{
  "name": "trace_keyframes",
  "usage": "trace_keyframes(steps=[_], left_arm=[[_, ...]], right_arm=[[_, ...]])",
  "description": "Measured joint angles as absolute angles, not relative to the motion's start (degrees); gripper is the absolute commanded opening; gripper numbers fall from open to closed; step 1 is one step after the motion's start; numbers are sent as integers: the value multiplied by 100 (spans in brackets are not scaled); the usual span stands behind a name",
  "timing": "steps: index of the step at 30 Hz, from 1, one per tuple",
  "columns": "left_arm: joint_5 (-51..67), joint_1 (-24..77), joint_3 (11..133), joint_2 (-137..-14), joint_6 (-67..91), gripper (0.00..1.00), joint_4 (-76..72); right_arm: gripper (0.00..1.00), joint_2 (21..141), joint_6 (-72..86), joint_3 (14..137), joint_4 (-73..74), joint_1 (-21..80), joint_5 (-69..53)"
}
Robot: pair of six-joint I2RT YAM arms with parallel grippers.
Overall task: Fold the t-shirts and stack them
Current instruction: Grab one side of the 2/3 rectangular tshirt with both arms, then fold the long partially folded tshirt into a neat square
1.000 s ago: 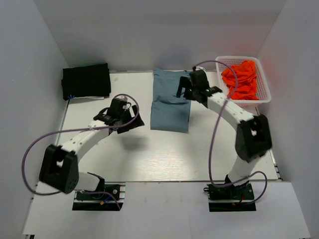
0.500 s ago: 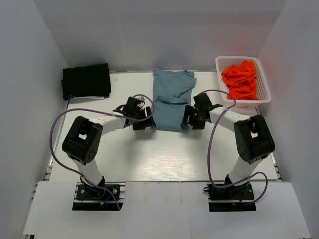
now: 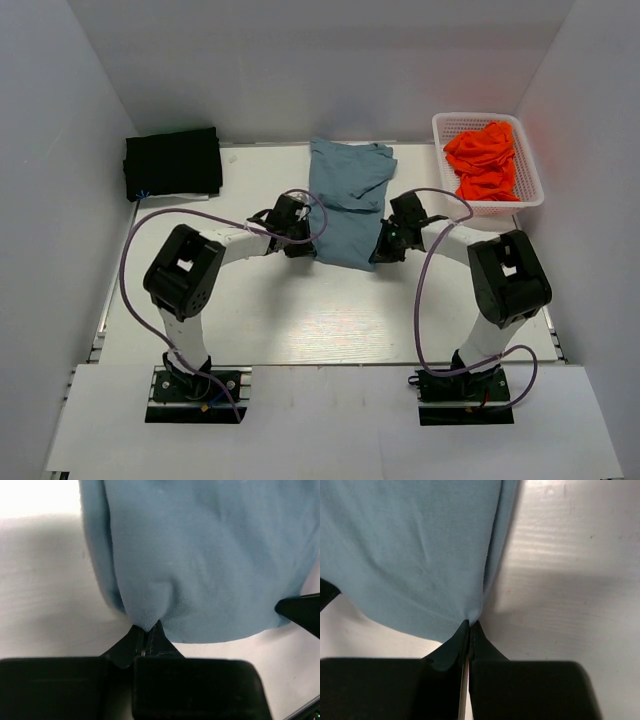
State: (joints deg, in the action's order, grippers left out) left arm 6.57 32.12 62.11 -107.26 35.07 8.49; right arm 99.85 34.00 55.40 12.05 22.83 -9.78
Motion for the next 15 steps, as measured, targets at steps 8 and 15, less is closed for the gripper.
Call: trace_keyframes(steps=[8,15], left_arm=[[888,3479,5929,-9535,3577,0,2655],[1951,3699,6436,-7413,3454,1,4668]], right_arm=[[0,8414,3223,5015,2504,2370,-1439],[0,6326,2995,4928,4329,2399,-2764]])
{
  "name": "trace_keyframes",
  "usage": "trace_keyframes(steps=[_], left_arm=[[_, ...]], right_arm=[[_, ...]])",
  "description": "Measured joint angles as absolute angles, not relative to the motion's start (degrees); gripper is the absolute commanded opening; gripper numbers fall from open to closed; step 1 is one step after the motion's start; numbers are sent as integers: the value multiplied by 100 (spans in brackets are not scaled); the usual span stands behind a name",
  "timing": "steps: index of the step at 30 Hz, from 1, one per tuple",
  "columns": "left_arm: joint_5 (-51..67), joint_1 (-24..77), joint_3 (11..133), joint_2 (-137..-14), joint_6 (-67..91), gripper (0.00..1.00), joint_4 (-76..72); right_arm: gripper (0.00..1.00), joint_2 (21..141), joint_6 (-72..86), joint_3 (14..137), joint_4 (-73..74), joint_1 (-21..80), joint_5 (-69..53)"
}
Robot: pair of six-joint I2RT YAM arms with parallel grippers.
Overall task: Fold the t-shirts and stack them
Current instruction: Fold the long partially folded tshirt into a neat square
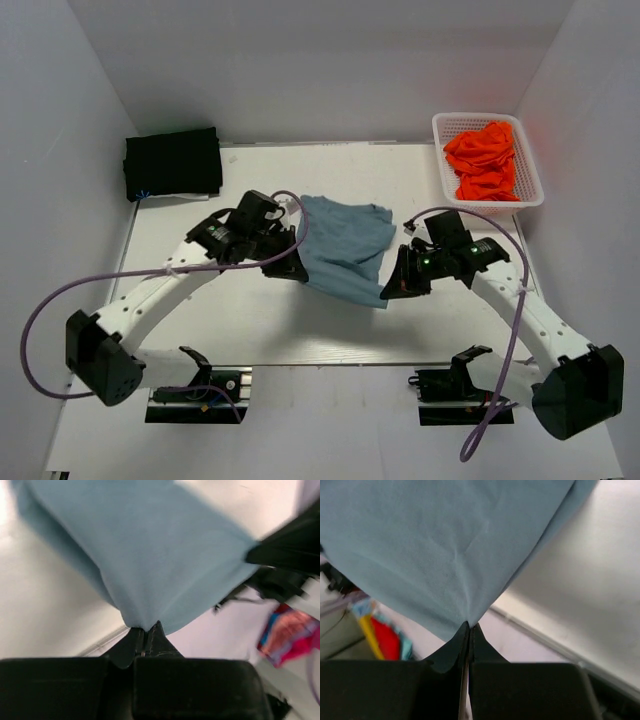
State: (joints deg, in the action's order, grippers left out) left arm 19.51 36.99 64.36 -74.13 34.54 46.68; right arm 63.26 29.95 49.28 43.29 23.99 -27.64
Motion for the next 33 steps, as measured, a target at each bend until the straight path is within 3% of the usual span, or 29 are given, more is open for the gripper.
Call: trace_keyframes(steps=[9,24,33], left_arm=[[2261,3704,7063,-7373,3756,0,5883],[-117,3522,8864,-8919,4534,0,5913],[-504,3264,9542,-9981,4678,0,5360]], right_arm=[[0,6292,2790,6147,5308,2359,-3218],[0,8191,2609,7765,5078,1863,-2998],[0,9203,2600,8187,4646,1479,-2998]])
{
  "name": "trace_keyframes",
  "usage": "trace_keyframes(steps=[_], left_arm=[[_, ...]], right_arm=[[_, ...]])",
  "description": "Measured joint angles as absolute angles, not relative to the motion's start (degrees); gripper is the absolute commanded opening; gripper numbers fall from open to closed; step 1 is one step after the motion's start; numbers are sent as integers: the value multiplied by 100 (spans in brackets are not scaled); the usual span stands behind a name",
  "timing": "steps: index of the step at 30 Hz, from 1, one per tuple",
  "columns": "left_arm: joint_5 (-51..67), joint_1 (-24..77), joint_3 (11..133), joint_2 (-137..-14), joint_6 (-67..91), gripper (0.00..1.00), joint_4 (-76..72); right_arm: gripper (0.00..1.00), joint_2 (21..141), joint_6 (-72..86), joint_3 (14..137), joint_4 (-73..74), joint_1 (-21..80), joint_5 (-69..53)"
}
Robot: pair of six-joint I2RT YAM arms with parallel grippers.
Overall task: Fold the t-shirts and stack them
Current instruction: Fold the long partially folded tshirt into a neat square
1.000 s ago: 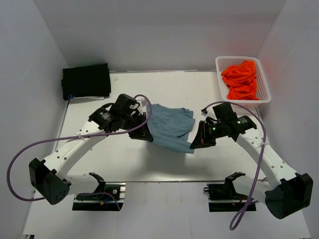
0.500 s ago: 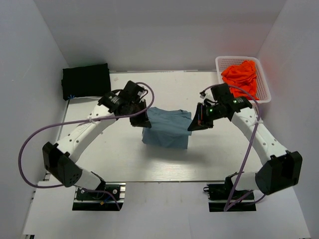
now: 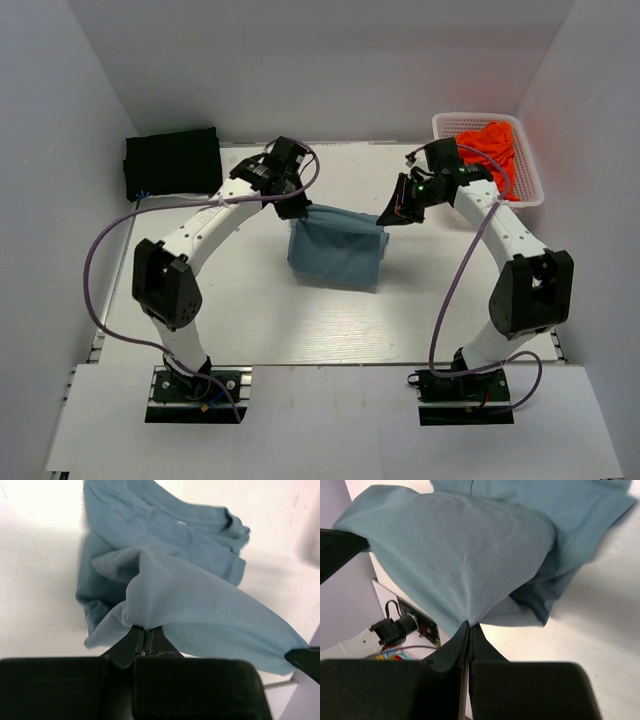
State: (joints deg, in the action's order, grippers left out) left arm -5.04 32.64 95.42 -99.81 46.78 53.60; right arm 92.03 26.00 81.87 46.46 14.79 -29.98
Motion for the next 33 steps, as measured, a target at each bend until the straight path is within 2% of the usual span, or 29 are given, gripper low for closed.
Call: trace_keyframes(steps=[10,11,12,13,14,15,18,19,22,24,29,33], left_arm=[[-637,2963,10324,-11198,4574,0,4895],[-644,2939,10409,-11314,4563,0,4858],[-655,2908,10495,-11445,4552,20,4836],[-663,2884,10575,-11566,4534,39,4834],[-720,2860,10654,-11705,4497,77,4834],[-775,2818,10702,-11824,4458,100,4823],[-904,2650,11000,-12234,4431,100,4869],[-923,2609,11198,-12381,4386,100,4954],[-969,2480,11703,-12613,4165,100,4969],[-919,2458,11655,-12479,3977,100,4860],[-574,2554,10280,-11504,3736,100,4278],[-497,2648,9319,-10986,3509,92,3774]], right_arm=[[0,10591,2777,8914,4136,1223,-2978],[4,10761,2799,9019,4112,1208,-2969],[24,10945,2818,9148,4095,1188,-2956],[31,11120,2823,9266,4060,1173,-2934],[40,11284,2825,9358,4040,1157,-2845],[45,11424,2847,9441,4049,1133,-2786],[66,11972,2827,10031,4239,1048,-2528],[90,12156,2805,10322,4285,1022,-2421],[90,12350,2768,10969,4440,1000,-2060],[90,12125,2744,10986,4348,1004,-1907],[90,10838,2648,9529,3863,1133,-1872],[90,10584,2440,9111,3481,1299,-1876]])
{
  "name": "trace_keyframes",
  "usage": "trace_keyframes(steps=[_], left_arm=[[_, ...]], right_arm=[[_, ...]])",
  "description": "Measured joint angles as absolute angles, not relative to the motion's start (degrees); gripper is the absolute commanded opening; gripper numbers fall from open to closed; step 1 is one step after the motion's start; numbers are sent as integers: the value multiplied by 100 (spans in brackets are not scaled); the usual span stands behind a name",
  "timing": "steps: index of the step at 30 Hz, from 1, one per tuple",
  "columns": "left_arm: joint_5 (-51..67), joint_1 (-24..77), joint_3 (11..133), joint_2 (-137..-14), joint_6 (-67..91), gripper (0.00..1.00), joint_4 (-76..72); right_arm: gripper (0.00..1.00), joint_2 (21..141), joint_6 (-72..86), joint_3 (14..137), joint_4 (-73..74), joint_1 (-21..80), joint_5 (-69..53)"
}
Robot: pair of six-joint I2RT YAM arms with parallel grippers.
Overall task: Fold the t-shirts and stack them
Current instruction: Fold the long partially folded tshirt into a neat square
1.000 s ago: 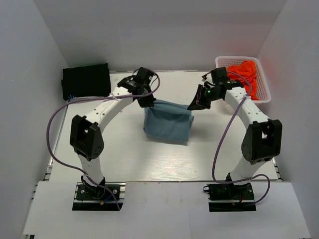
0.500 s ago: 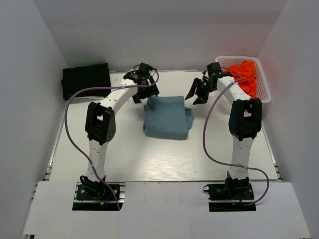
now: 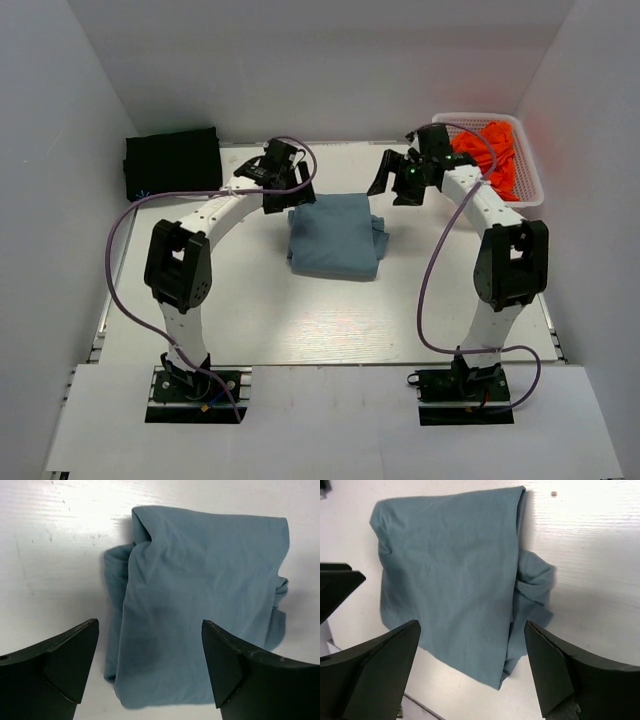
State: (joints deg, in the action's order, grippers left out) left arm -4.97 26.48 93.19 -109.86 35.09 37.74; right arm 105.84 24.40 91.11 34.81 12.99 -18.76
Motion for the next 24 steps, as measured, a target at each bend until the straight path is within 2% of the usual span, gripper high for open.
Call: trace_keyframes(steps=[1,6,10,14,15,17,18,21,24], left_arm=[[-510,2657,9194,-10973,3428,86,3616],[-563,2646,9144,-11281,3094,73,3103],[-572,2628,9421,-11721,2926,60,2803],[-563,2602,9629,-12136,2845,42,2580],[-558,2600,9631,-12178,2832,34,2545],[-534,2600,9633,-12258,2823,26,2493],[-506,2598,9633,-12278,2812,19,2471],[-447,2598,9636,-12280,2797,2,2353],[-438,2598,9636,-12280,2777,0,2263]], right_arm=[[89,10589,2351,9011,3310,1343,-1876],[83,10978,2189,8875,2801,1479,-1809],[71,11644,2196,9041,2547,1461,-1769],[58,12195,2274,9247,2353,1457,-1817],[56,12300,2340,9295,2305,1452,-1859],[48,12440,2429,9373,2171,1452,-1979],[41,12490,2499,9400,2104,1452,-2038],[2,12547,2657,9408,1846,1452,-2250],[0,12551,2808,9406,1693,1450,-2366]])
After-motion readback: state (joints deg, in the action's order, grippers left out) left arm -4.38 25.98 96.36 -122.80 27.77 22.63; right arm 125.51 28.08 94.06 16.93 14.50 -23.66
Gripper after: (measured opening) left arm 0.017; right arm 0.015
